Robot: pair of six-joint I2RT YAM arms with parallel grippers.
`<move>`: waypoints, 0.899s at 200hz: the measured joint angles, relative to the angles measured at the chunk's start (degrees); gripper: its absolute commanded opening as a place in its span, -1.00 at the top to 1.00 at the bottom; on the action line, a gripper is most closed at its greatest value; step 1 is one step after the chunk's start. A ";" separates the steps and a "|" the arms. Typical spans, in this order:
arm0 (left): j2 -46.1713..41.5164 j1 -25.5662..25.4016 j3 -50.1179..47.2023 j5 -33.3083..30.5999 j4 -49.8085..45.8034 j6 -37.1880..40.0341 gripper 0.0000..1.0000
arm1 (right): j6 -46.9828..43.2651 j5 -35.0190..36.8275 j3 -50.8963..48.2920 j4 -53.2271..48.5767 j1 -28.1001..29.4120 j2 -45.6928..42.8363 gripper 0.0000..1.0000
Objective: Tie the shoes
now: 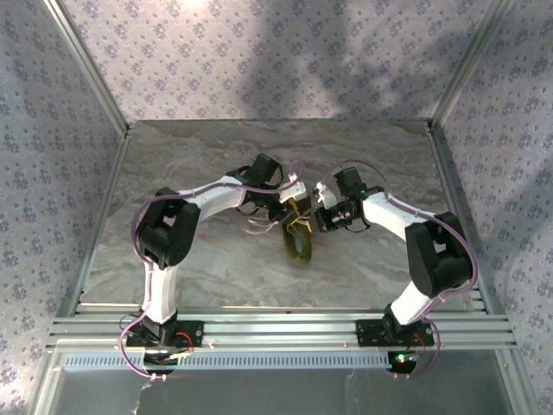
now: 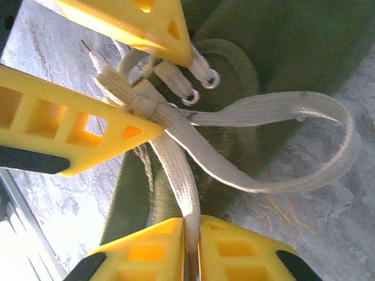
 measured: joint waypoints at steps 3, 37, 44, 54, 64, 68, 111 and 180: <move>0.02 -0.04 0.00 -0.02 0.00 -0.02 0.31 | -0.02 -0.07 0.13 -0.15 0.00 0.00 0.63; 0.44 -0.20 0.00 -0.42 0.02 0.00 0.31 | -1.14 -0.35 0.98 -1.20 0.11 0.02 0.79; 0.63 -0.20 0.00 -0.42 0.02 0.00 0.31 | -1.29 -0.39 0.98 -1.38 0.11 0.09 0.87; 0.72 -0.20 0.00 -0.44 0.00 0.00 0.31 | -1.33 -0.37 1.01 -1.64 0.13 0.20 0.97; 0.72 -0.20 0.02 -0.44 0.00 0.00 0.31 | -1.60 -0.33 1.03 -1.92 0.13 0.28 1.00; 0.72 -0.20 0.02 -0.44 0.00 0.00 0.31 | -1.62 -0.33 1.05 -2.03 0.13 0.35 1.00; 0.96 -0.44 0.61 -1.25 -0.57 0.11 0.31 | -1.64 0.09 1.29 -2.91 -0.02 0.04 1.00; 2.82 -0.98 3.58 -2.43 -3.21 0.96 0.31 | -0.15 0.13 1.31 -3.43 -3.43 -4.28 1.00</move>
